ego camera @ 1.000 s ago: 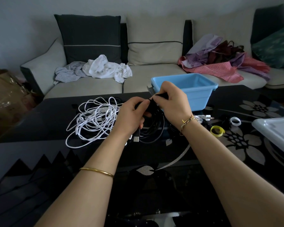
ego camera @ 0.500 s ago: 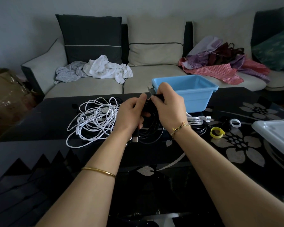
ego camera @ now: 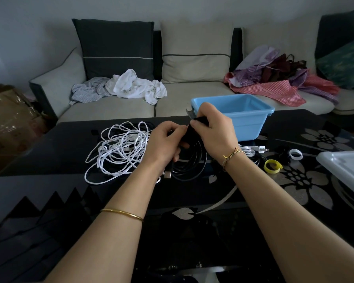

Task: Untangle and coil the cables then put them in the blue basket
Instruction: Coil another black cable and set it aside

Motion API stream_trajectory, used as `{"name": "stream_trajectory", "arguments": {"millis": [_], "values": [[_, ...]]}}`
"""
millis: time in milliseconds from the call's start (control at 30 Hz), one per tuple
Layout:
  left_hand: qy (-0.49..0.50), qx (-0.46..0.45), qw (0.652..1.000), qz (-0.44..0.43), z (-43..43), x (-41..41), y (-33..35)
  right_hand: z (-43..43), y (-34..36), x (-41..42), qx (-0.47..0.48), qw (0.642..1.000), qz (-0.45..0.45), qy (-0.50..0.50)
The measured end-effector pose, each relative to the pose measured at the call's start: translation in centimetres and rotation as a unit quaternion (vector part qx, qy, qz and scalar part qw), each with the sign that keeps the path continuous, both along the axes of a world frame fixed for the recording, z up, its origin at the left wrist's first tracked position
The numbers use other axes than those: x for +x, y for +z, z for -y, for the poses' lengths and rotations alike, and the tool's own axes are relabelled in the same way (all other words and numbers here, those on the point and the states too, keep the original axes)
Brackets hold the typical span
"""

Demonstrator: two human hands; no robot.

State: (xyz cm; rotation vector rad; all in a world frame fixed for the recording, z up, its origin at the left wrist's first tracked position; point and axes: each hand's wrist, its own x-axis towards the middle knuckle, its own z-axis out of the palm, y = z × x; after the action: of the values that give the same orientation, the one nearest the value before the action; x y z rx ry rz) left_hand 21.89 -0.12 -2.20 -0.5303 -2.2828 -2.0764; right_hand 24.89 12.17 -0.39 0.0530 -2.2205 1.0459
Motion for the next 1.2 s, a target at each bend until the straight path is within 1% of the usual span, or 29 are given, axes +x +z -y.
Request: {"name": "stream_trajectory", "arguments": {"millis": [167, 300, 633, 733, 933, 1067, 1200], "values": [[-0.018, 0.014, 1.000, -0.016, -0.6, 0.1, 0.1, -0.7, 0.6, -0.3, -0.002, 0.999, 0.030, -0.015], [-0.022, 0.027, 0.999, -0.005, -1.0, 0.2, -0.1, -0.9, 0.8, -0.4, 0.011, 0.998, 0.064, -0.012], [-0.008, 0.018, 1.000, -0.015, -1.1, 0.4, -0.1, -0.5, 0.2, -1.1, -0.007, 0.996, 0.086, 0.019], [-0.003, 0.021, 1.000, -0.018, -1.0, 0.5, -0.1, -0.3, 0.1, -1.2, -0.039, 0.994, 0.104, 0.015], [0.001, 0.017, 0.999, -0.028, -0.7, 0.6, -0.1, 0.1, -0.2, -1.6, -0.141, 0.979, 0.143, 0.035], [-0.009, 0.022, 1.000, -0.017, -0.7, 0.8, 0.2, 0.0, -0.3, -1.7, -0.188, 0.968, 0.160, 0.036], [-0.025, -0.014, 0.999, -0.024, -0.7, 0.8, 0.1, -0.2, -0.3, -1.4, -0.224, 0.958, 0.177, 0.038]]}}
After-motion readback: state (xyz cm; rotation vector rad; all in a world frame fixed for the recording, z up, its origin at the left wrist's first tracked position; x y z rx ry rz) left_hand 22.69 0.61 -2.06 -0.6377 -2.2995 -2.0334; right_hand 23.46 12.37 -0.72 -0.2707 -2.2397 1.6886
